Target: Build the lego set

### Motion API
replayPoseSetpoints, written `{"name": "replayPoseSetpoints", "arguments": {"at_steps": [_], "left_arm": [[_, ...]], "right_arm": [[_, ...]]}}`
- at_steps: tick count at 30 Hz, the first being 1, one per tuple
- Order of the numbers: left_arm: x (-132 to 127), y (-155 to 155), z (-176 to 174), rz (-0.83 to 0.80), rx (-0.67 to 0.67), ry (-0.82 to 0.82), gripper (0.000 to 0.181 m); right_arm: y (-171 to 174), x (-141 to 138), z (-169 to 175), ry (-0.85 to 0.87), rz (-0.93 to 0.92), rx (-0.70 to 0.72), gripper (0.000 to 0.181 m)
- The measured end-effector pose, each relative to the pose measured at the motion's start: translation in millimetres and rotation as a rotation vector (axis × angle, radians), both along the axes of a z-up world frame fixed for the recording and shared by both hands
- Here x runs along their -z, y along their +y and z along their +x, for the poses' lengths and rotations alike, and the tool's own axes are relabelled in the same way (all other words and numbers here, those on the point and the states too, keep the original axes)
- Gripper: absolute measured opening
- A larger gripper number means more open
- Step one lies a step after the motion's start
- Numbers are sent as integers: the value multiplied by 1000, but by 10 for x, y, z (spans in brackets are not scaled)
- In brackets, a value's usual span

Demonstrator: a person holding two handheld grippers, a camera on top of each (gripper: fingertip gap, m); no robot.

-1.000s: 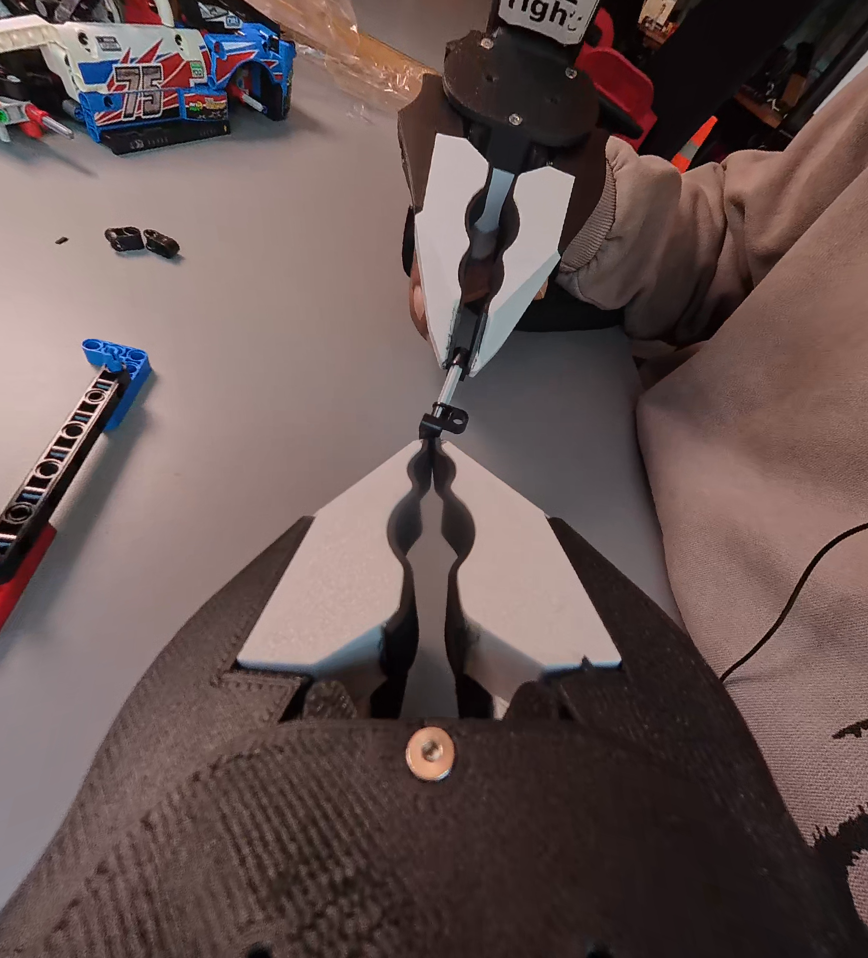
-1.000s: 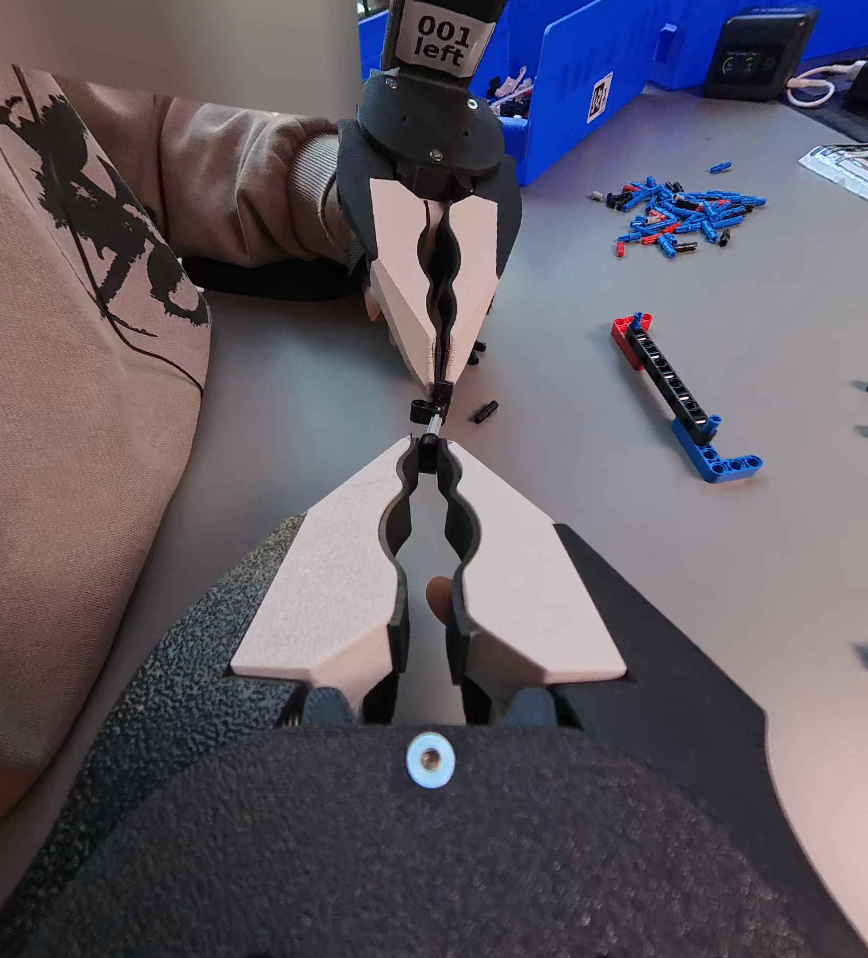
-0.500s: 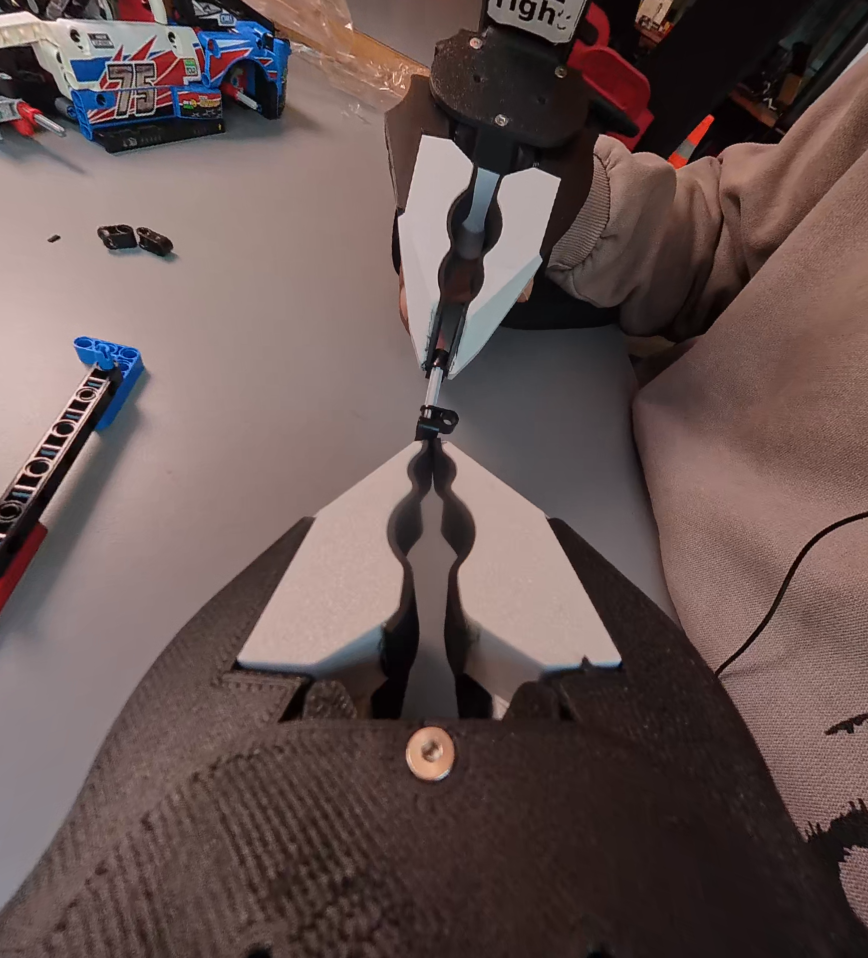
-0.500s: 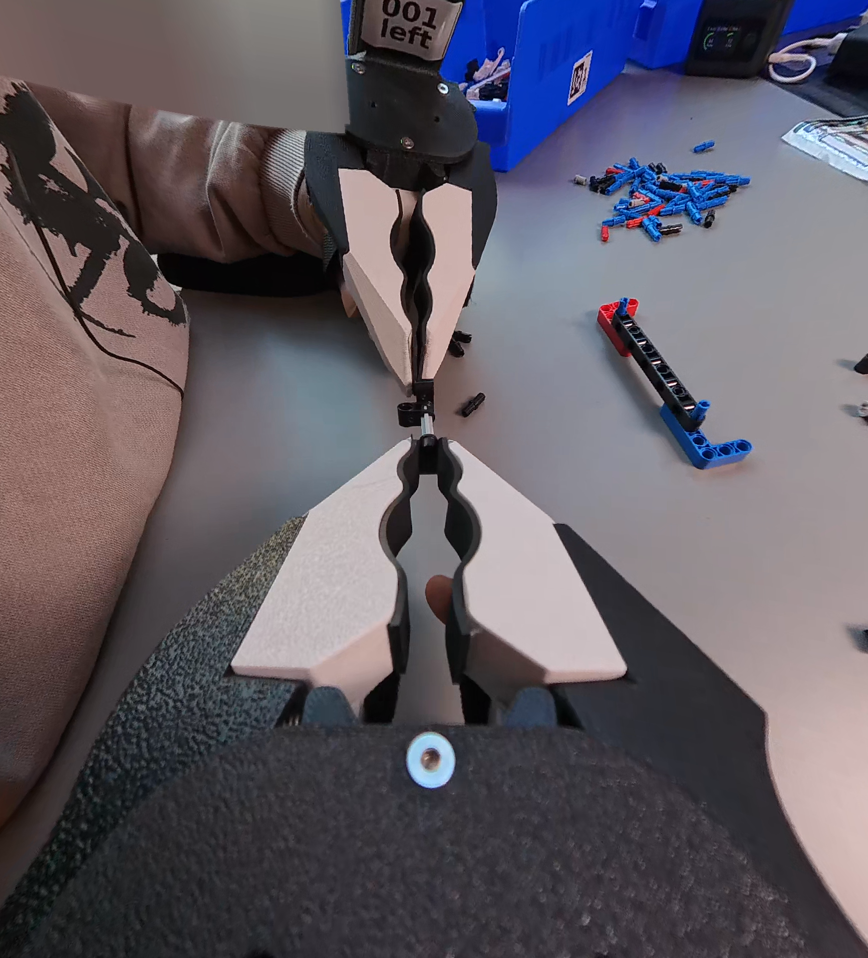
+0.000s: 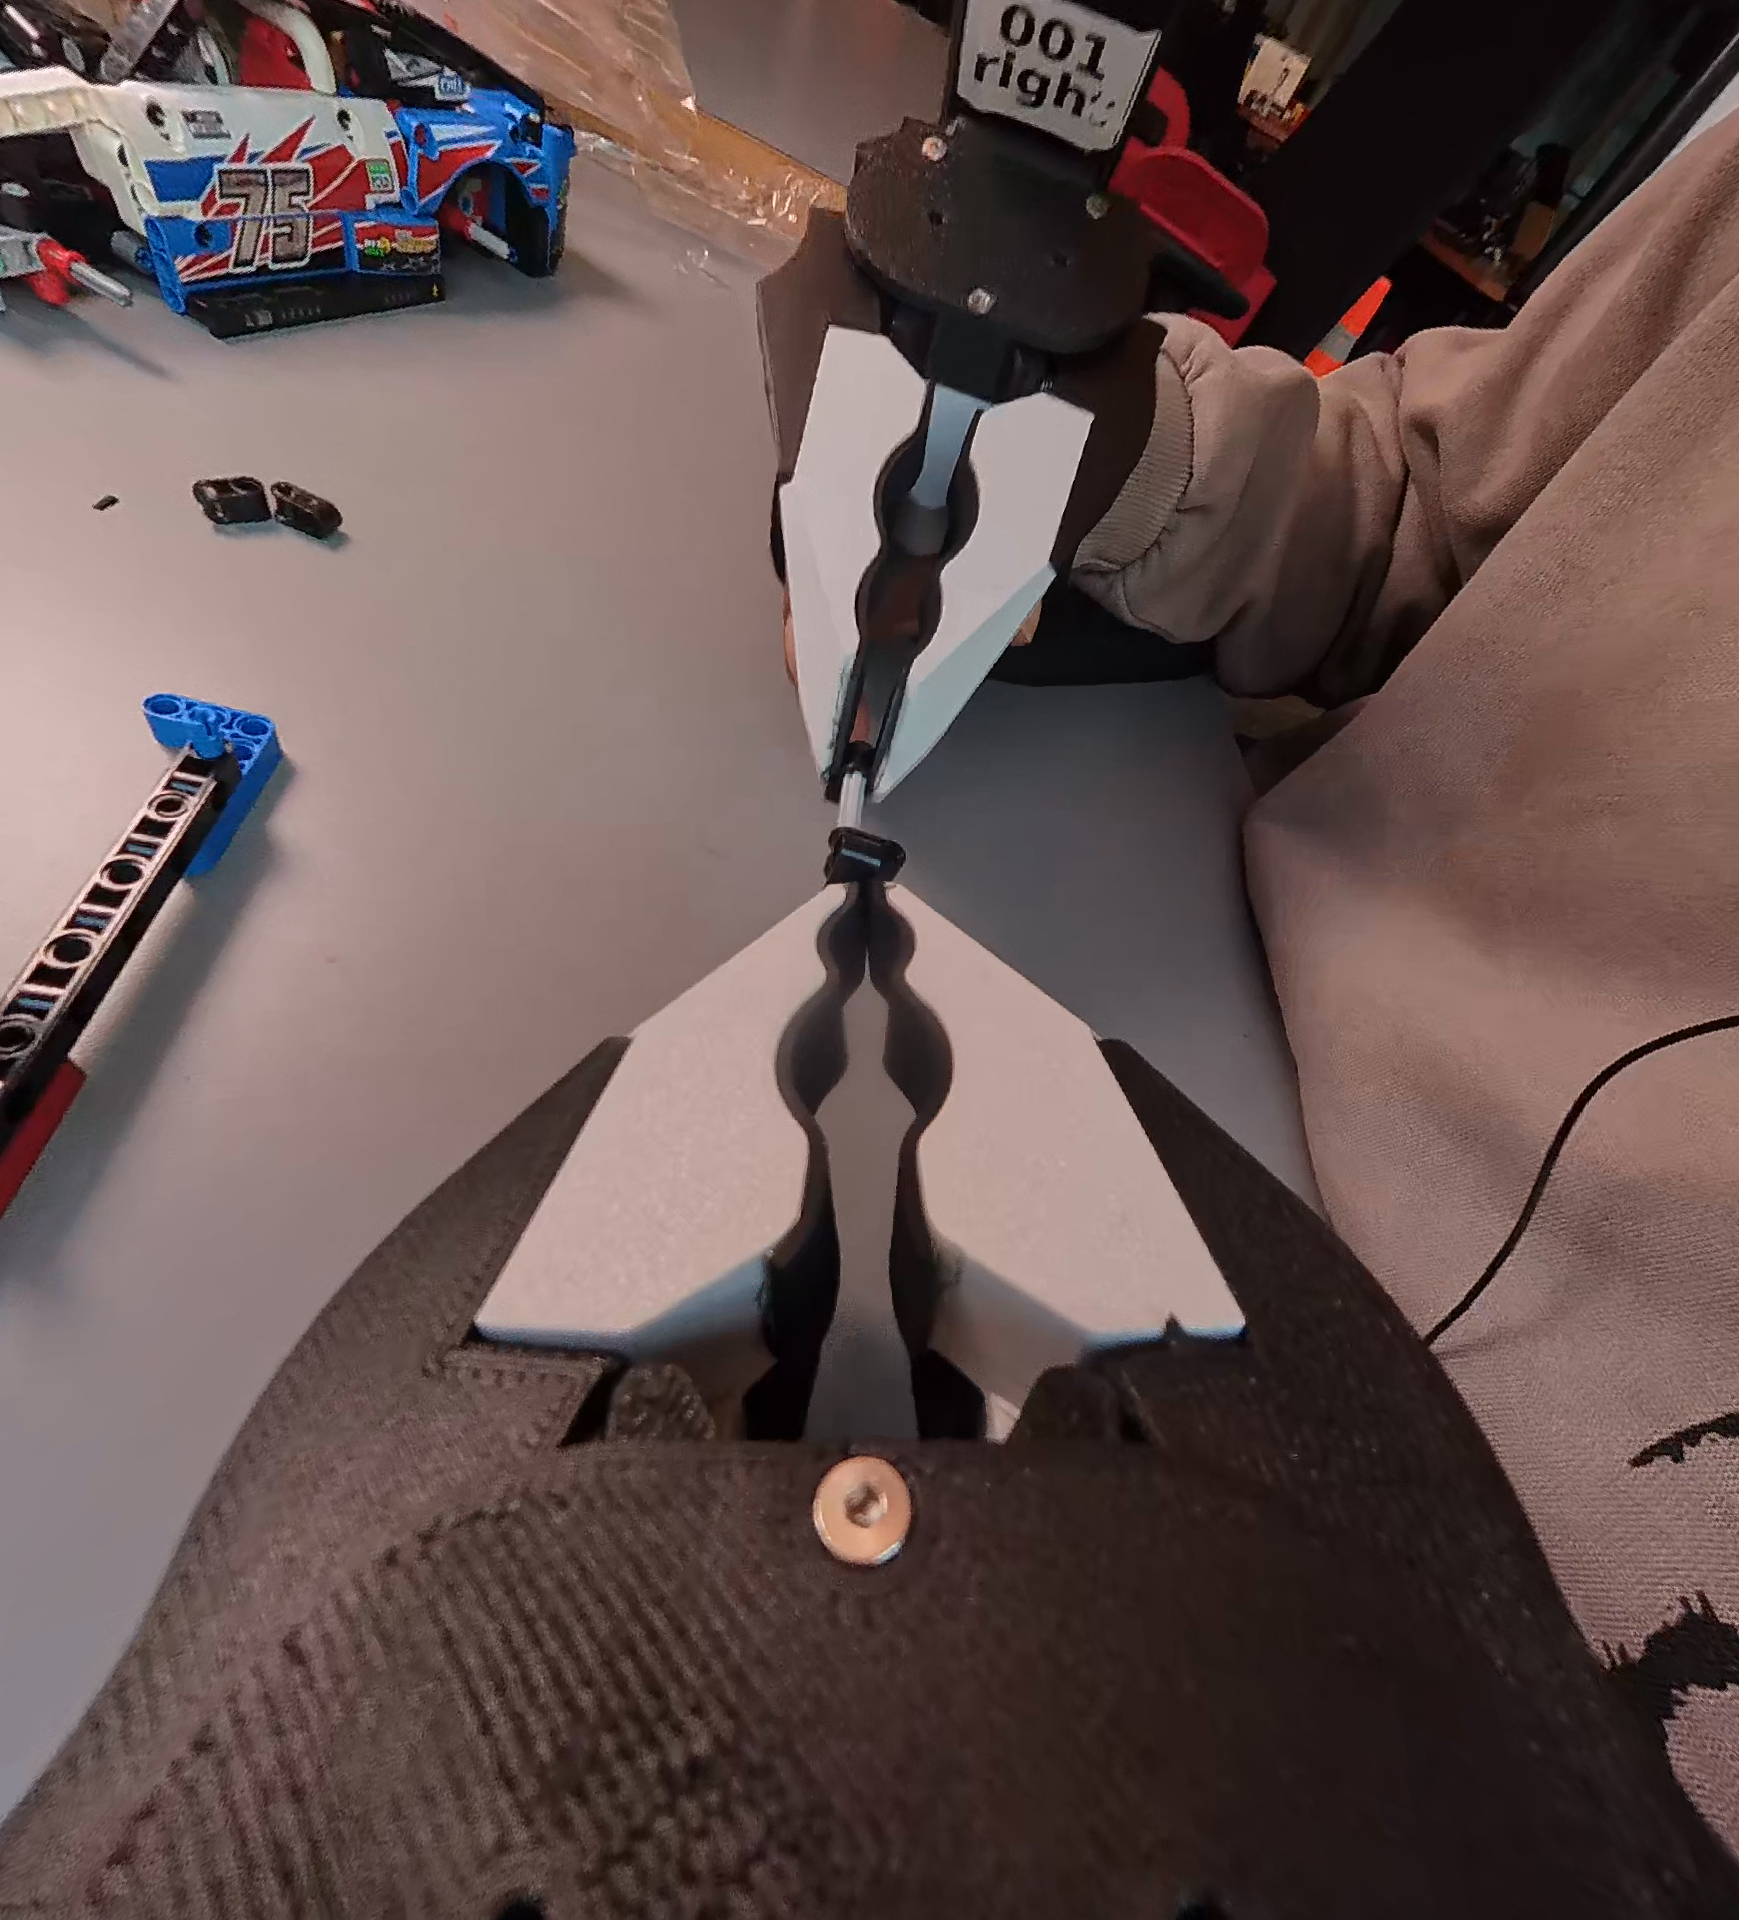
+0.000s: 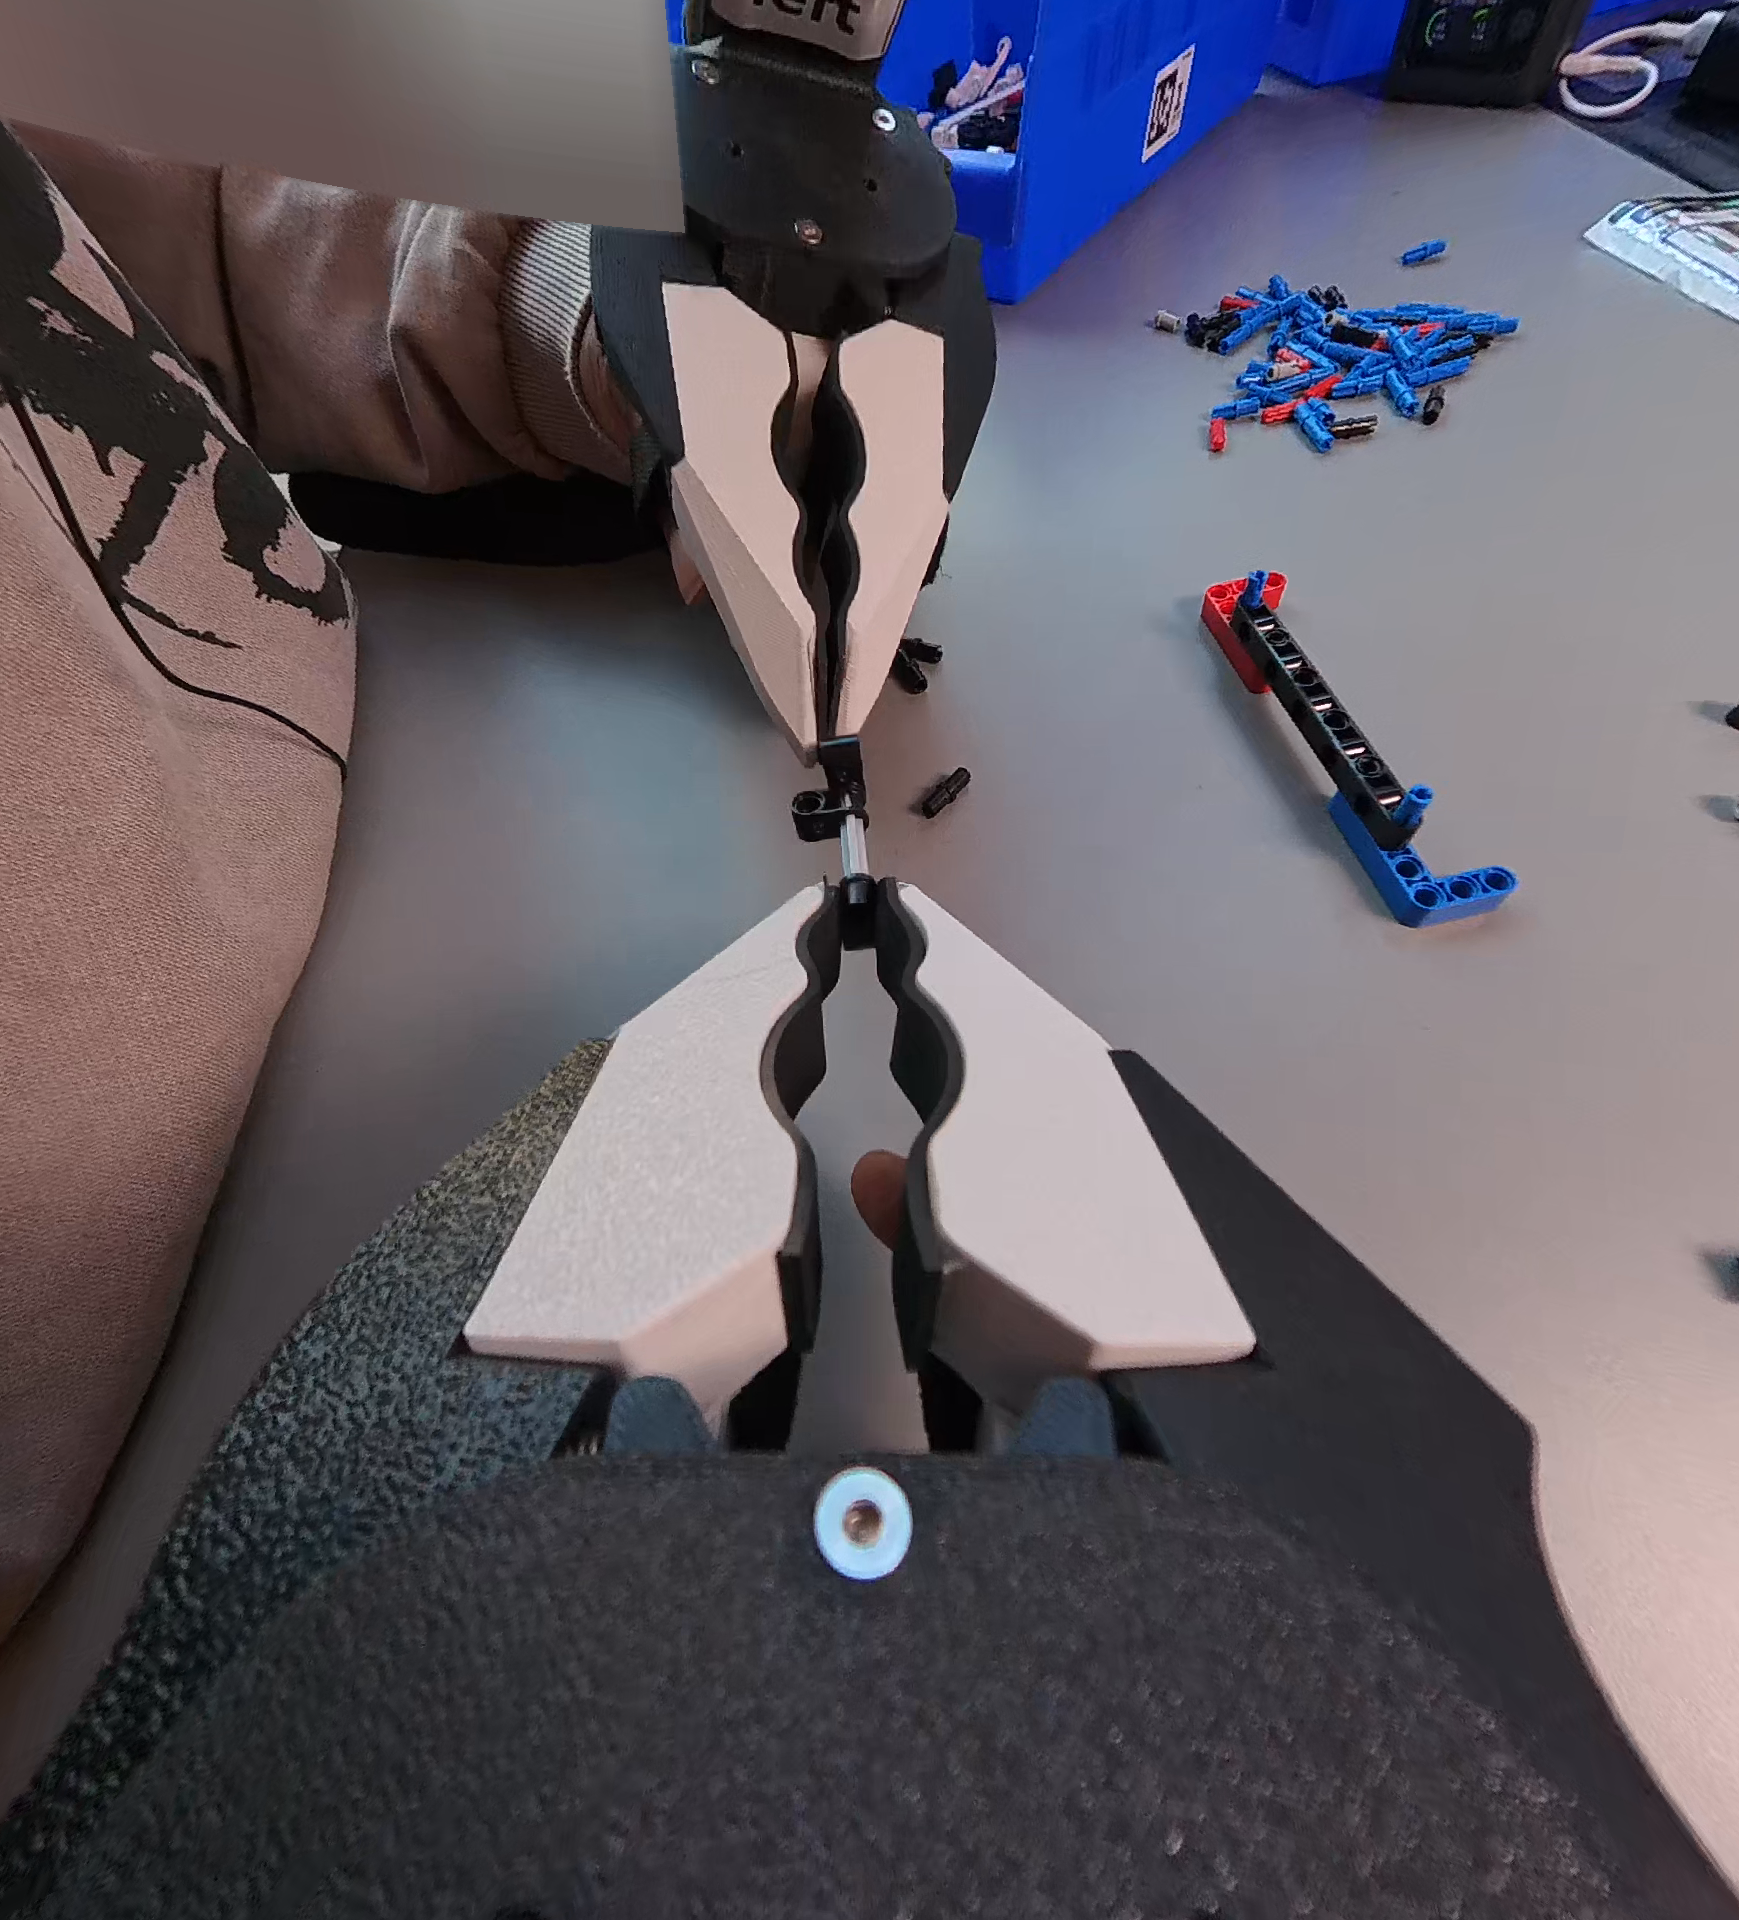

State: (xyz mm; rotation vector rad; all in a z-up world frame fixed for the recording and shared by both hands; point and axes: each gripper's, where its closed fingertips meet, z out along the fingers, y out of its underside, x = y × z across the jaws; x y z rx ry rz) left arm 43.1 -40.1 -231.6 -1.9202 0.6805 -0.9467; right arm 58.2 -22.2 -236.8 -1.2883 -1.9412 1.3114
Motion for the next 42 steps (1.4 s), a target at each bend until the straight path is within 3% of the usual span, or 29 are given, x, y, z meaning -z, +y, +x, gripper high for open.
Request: {"name": "replayPoseSetpoints", "arguments": {"at_steps": [3, 5, 12, 14, 21, 25, 30, 42], "left_arm": [[-80, -65, 154, 38, 62, -35, 0], [-45, -111, 306, 64, 109, 21, 0], [-167, -106, 121, 92, 110, -3, 0], [-195, -63, -17, 106, 74, 6, 12], [-162, 90, -87, 33, -29, -65, 33], [-187, 69, -48, 56, -23, -51, 30], [-276, 19, 34, 167, -1, 10, 11], [43, 15, 98, 137, 10, 234, 10]], "right_arm": [[-100, 103, -48, -23, 45, -33, 5], [-147, 36, -90, -4, -33, -38, 4], [-43, 1, -52, 28, 21, -4, 4], [6, -63, -51, 59, 33, 18, 4], [7, -170, -115, 239, 358, 38, 5], [-73, -96, -122, 259, 472, 11, 5], [-135, -122, -160, 227, 314, 22, 5], [-183, 192, -174, 73, 415, -5, 6]]}}
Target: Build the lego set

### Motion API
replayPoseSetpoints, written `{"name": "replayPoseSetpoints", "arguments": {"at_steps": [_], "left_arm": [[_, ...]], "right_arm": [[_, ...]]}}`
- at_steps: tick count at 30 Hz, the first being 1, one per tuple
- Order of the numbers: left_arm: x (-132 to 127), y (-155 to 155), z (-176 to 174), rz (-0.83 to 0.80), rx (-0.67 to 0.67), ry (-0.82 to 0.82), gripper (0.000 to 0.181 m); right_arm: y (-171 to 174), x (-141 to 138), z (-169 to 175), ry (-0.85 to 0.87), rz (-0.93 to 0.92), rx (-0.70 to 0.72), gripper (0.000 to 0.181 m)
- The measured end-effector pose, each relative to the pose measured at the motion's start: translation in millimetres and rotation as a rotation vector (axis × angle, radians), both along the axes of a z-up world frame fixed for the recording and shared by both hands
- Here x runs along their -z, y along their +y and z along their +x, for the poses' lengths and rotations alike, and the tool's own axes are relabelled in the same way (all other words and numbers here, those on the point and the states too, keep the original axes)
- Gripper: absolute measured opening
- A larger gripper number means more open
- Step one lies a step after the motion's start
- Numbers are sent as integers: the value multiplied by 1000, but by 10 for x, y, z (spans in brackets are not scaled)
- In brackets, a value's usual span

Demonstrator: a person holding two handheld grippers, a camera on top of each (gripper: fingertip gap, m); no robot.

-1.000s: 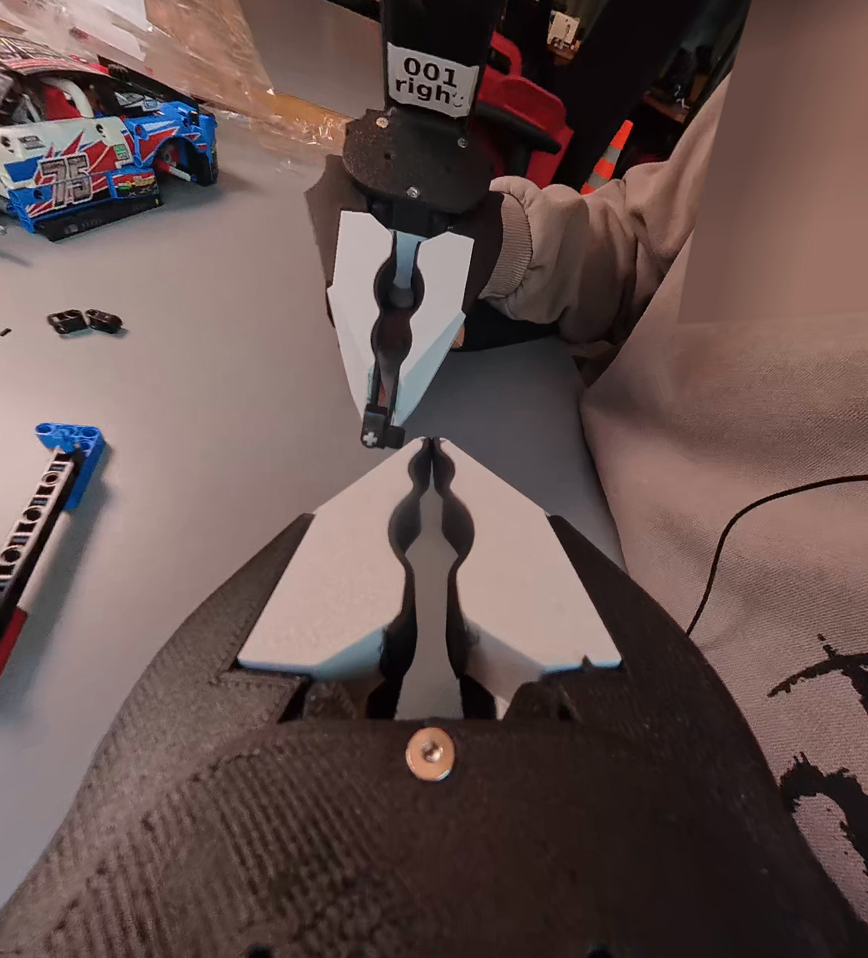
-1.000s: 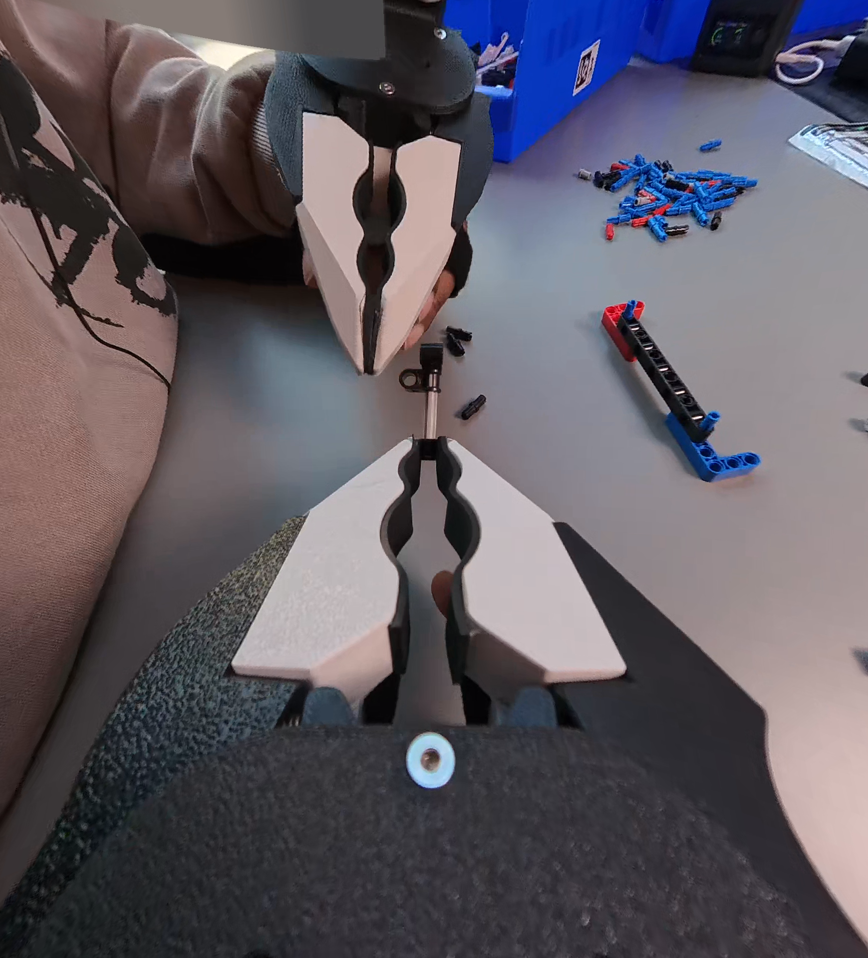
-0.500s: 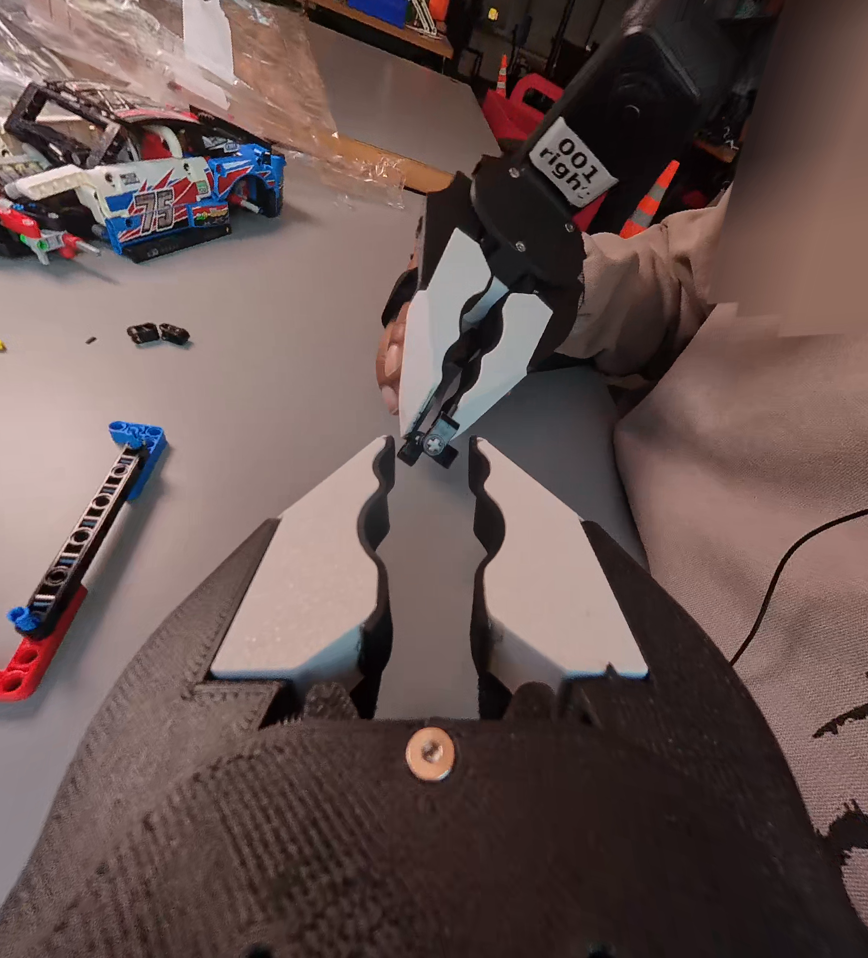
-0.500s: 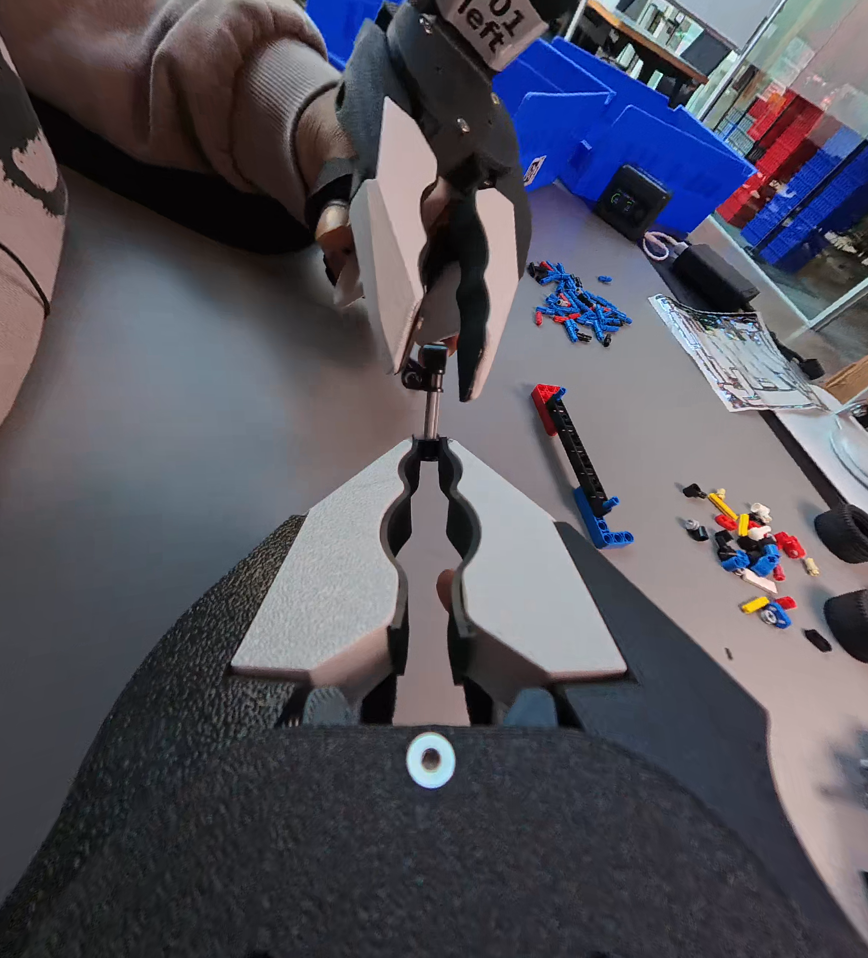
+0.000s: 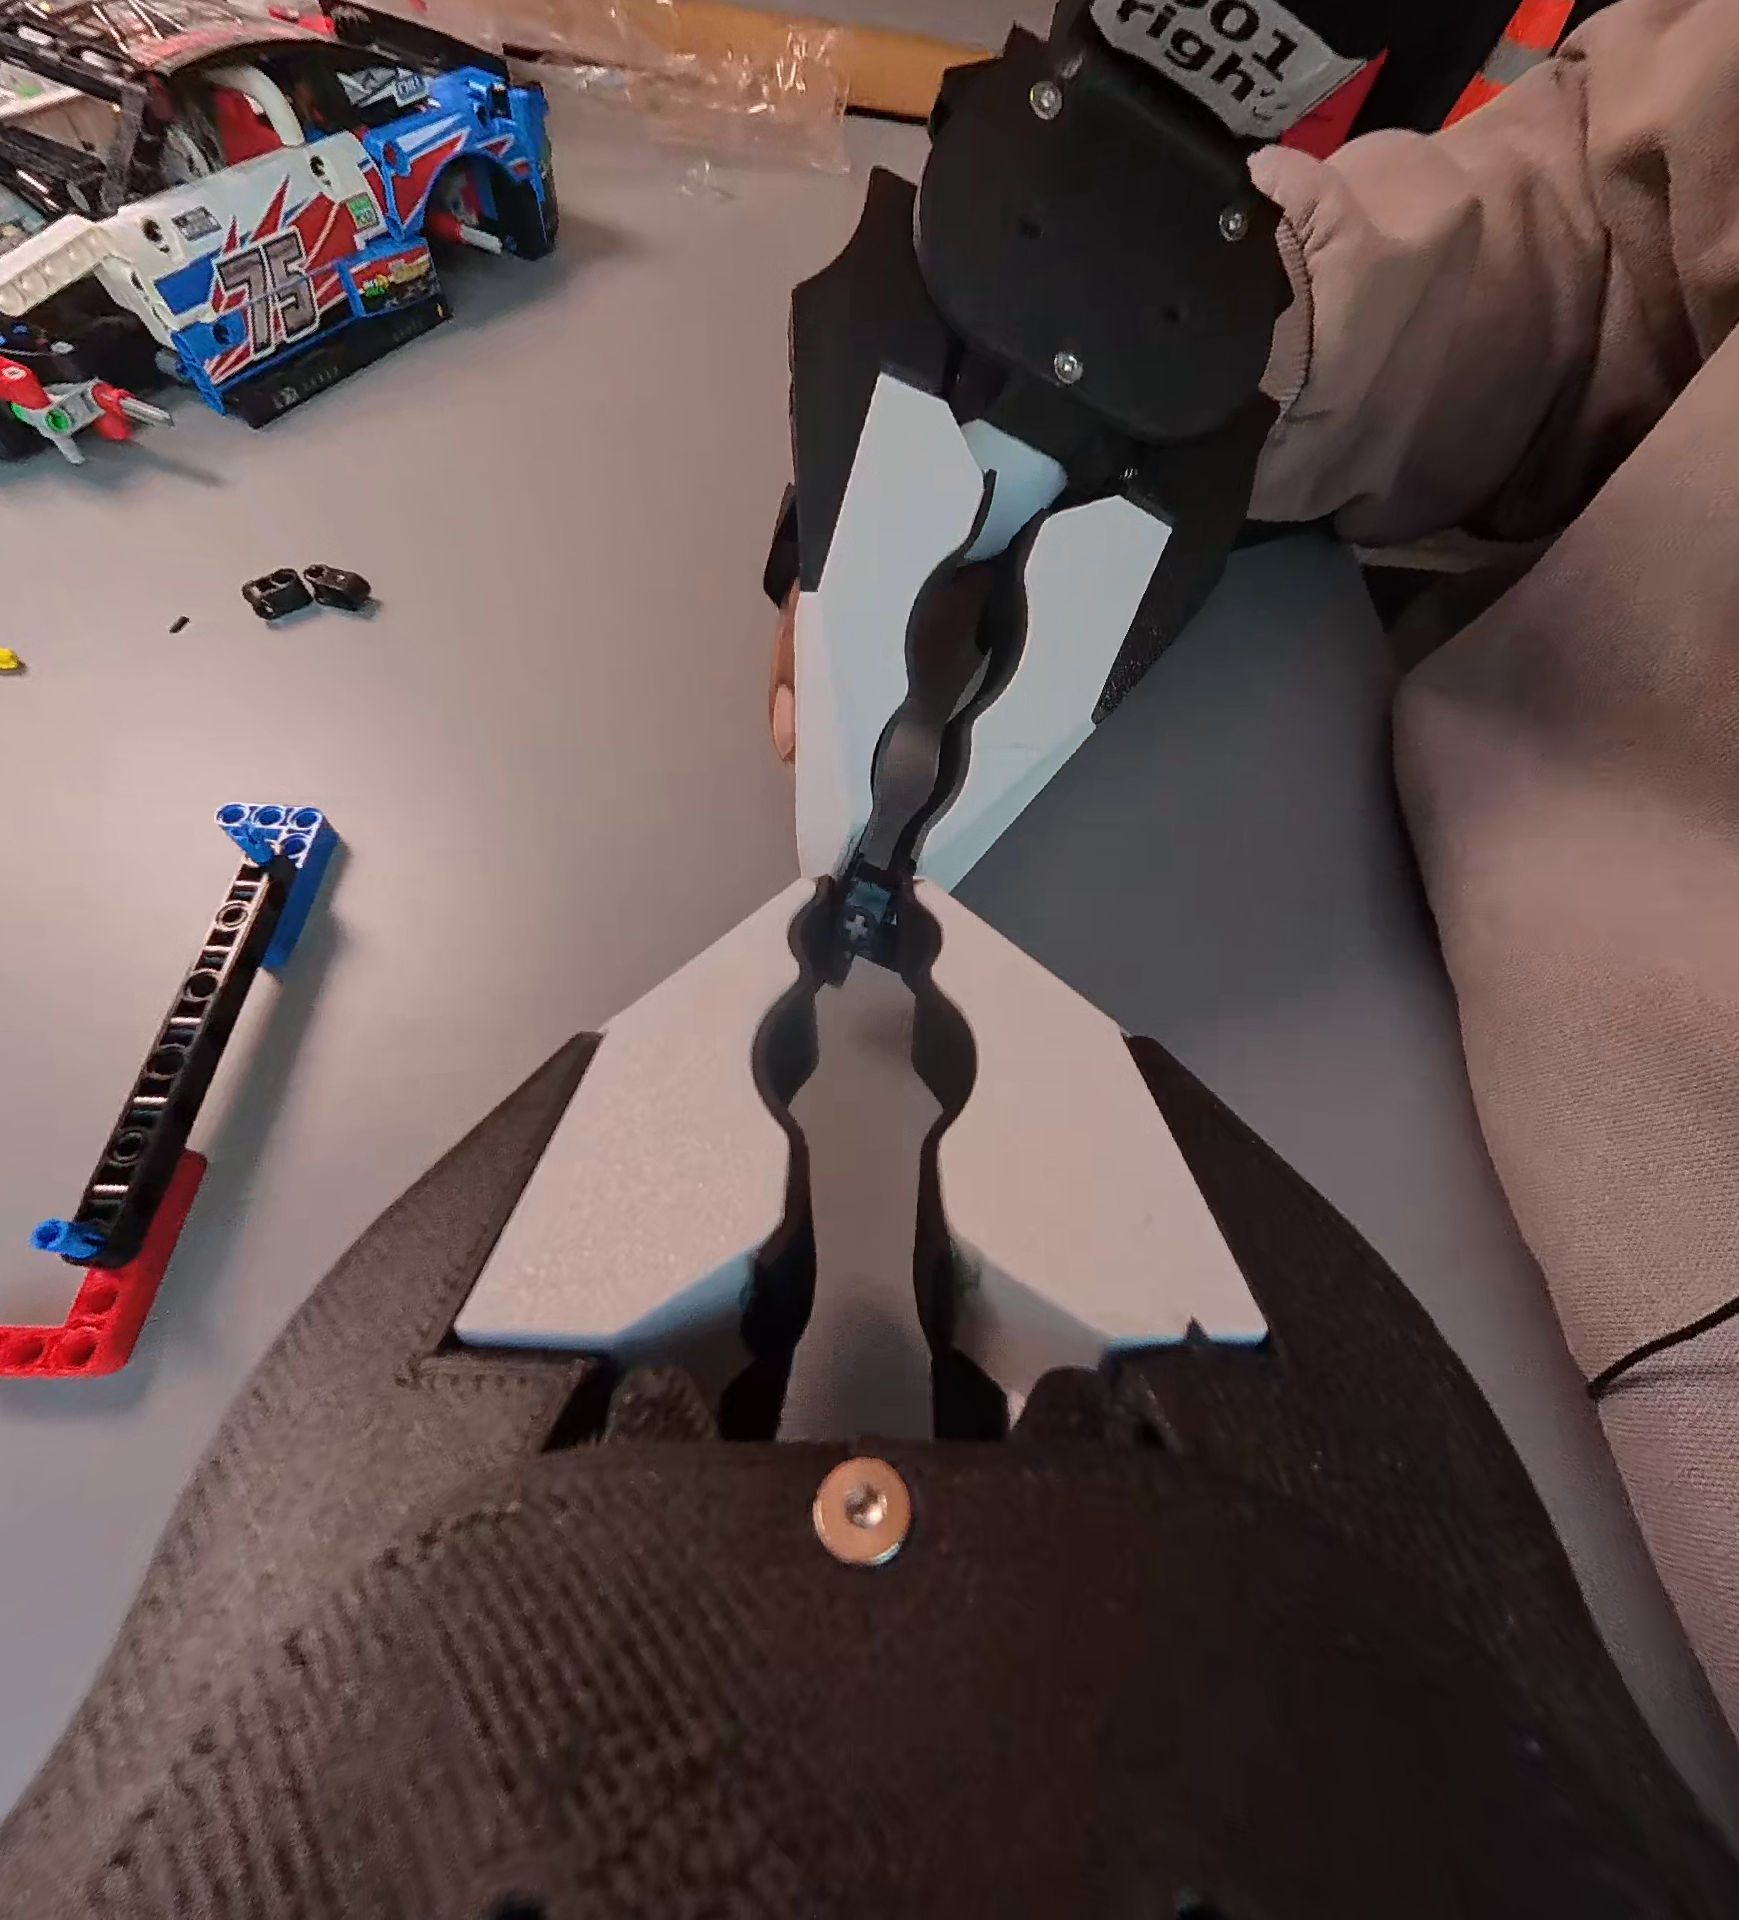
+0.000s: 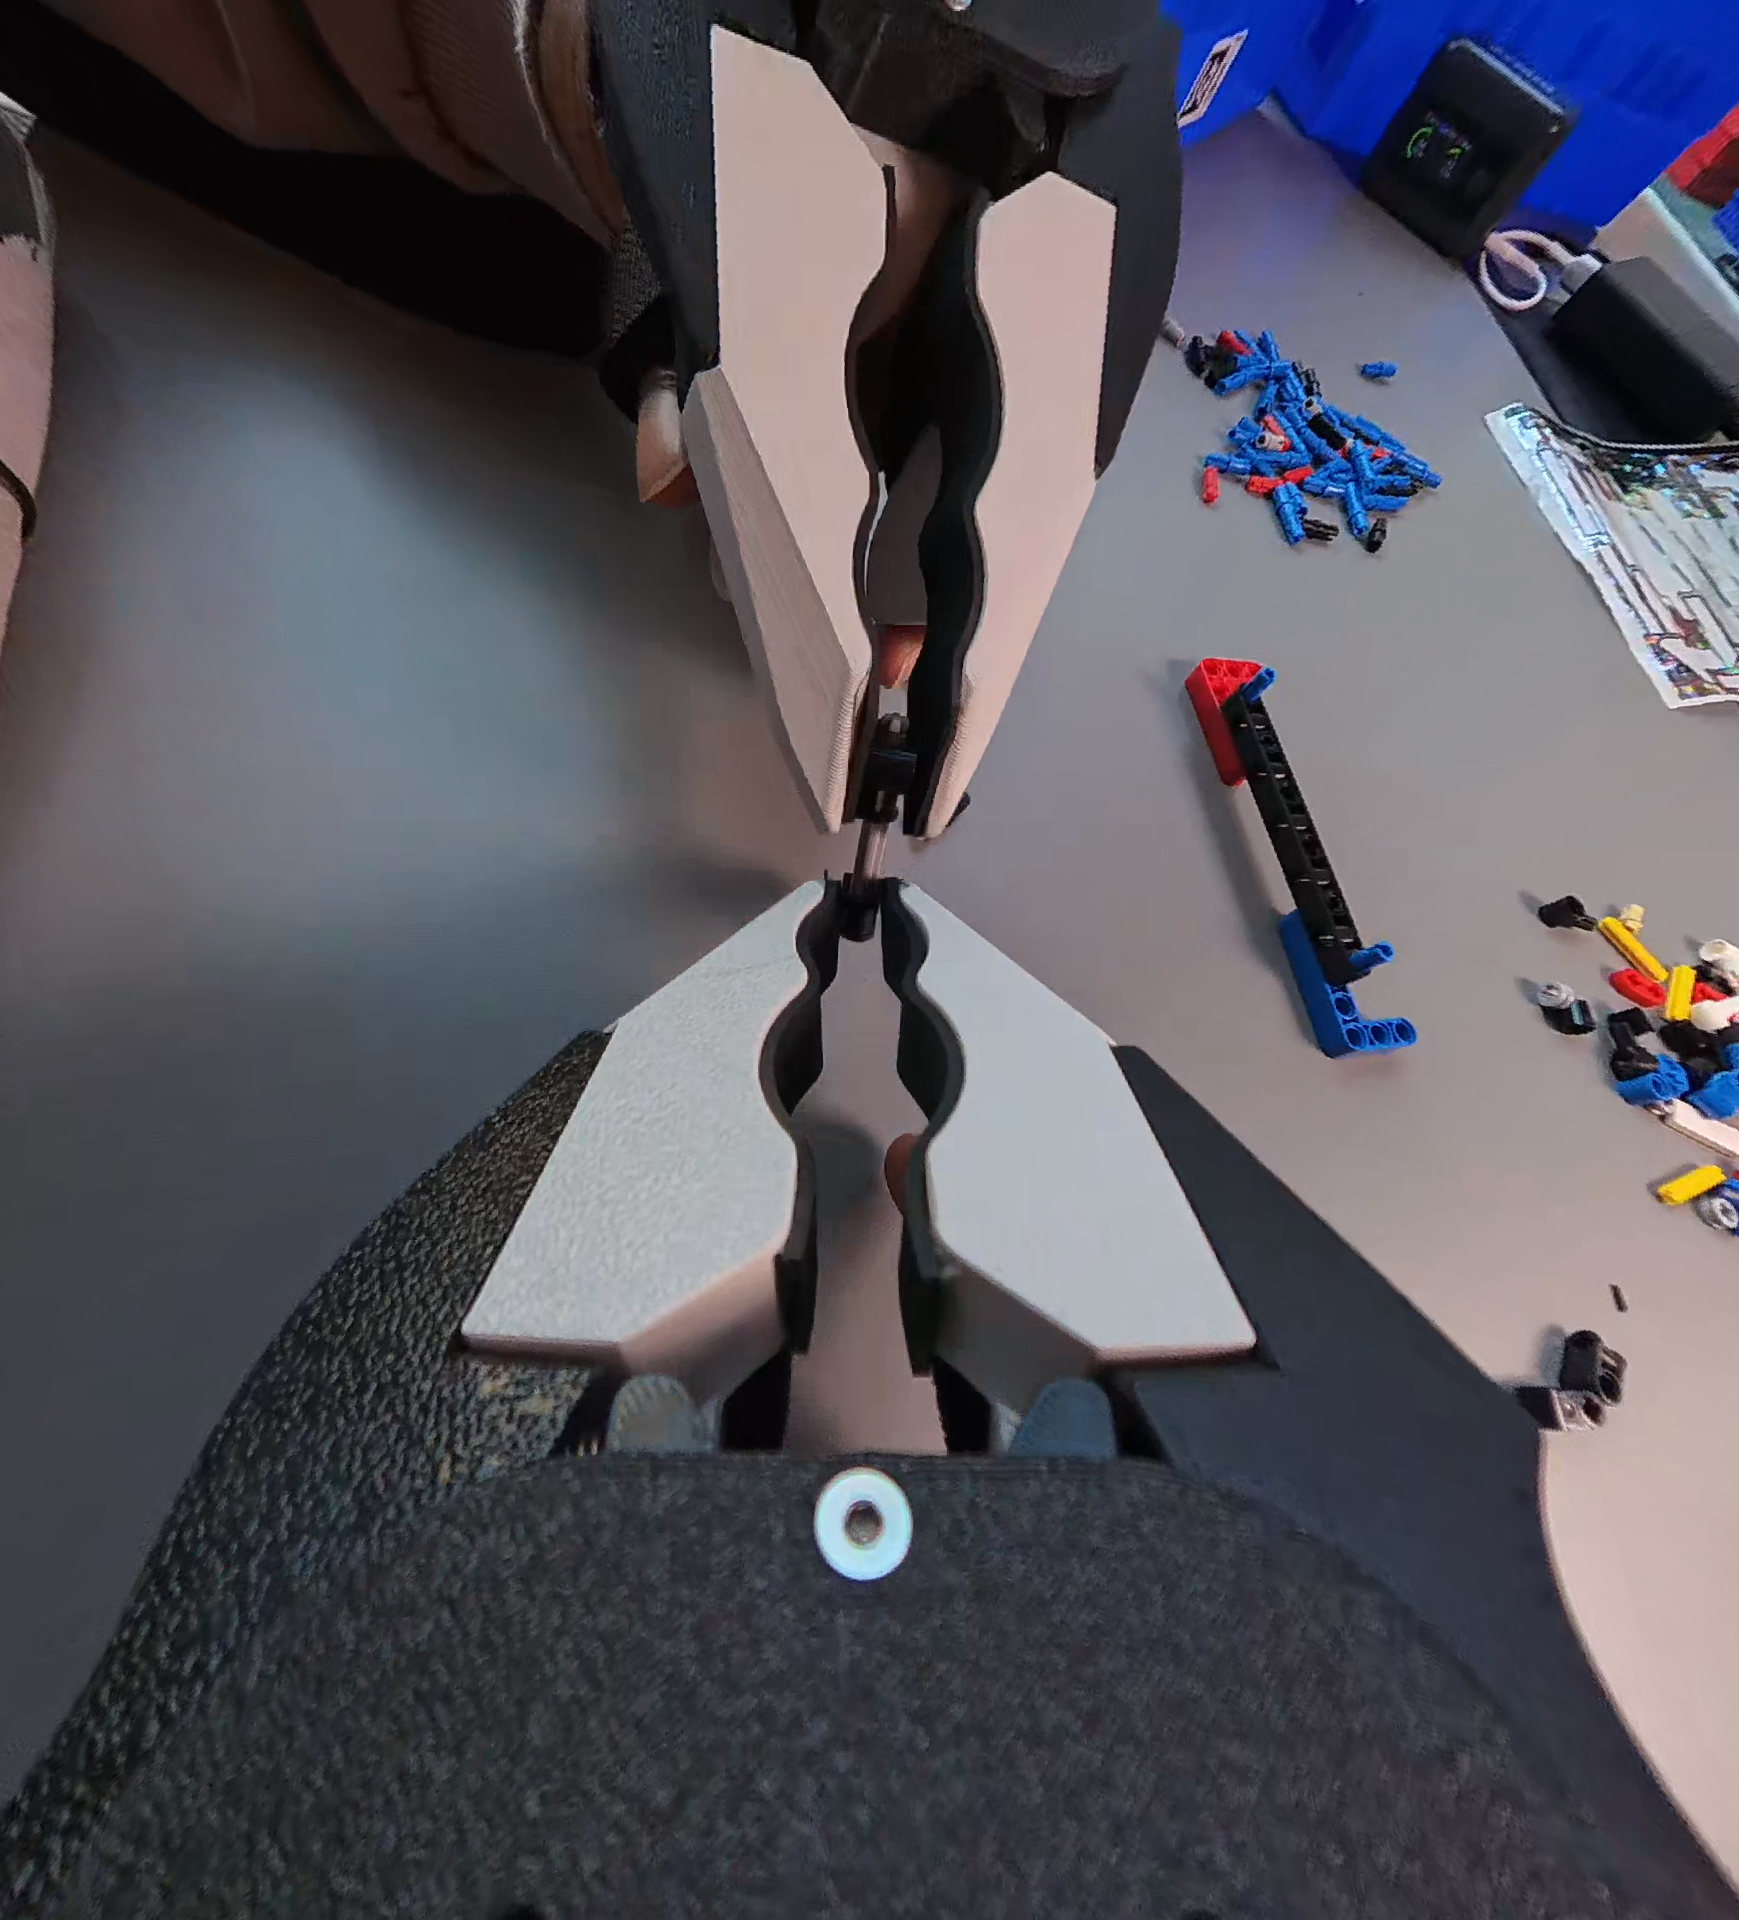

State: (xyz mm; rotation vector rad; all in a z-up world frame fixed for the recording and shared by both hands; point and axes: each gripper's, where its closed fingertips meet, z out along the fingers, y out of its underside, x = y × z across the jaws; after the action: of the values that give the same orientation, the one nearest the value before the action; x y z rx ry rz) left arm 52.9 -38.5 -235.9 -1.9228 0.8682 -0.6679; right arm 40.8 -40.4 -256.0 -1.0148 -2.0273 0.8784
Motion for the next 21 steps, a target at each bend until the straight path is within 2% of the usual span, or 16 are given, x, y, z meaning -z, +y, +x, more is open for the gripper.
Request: {"name": "replayPoseSetpoints", "arguments": {"at_steps": [5, 9, 11, 16, 19, 20, 21], "left_arm": [[131, -10, 66, -25, 19, 57, 10], [102, -5, 64, -21, 22, 27, 10], [-16, 12, 46, -7, 16, -62, 10], [-521, 42, -30, 64, 5, -409, 10], [-684, 30, -56, 103, 12, -513, 9], [-718, 11, -49, 108, 25, -536, 9], [-746, -1, -47, 112, 32, -554, 9]], "right_arm": [[-23, 82, 17, -44, 22, -12, 6], [-6, 68, 32, -44, 15, -10, 10], [23, 8, 42, -30, -25, -3, 13], [17, -322, 47, 91, -237, -1, 25], [-17, -576, 26, 205, -323, -10, 18], [2, -635, 19, 229, -332, -2, 8], [11, -675, 23, 240, -331, -5, 6]]}}
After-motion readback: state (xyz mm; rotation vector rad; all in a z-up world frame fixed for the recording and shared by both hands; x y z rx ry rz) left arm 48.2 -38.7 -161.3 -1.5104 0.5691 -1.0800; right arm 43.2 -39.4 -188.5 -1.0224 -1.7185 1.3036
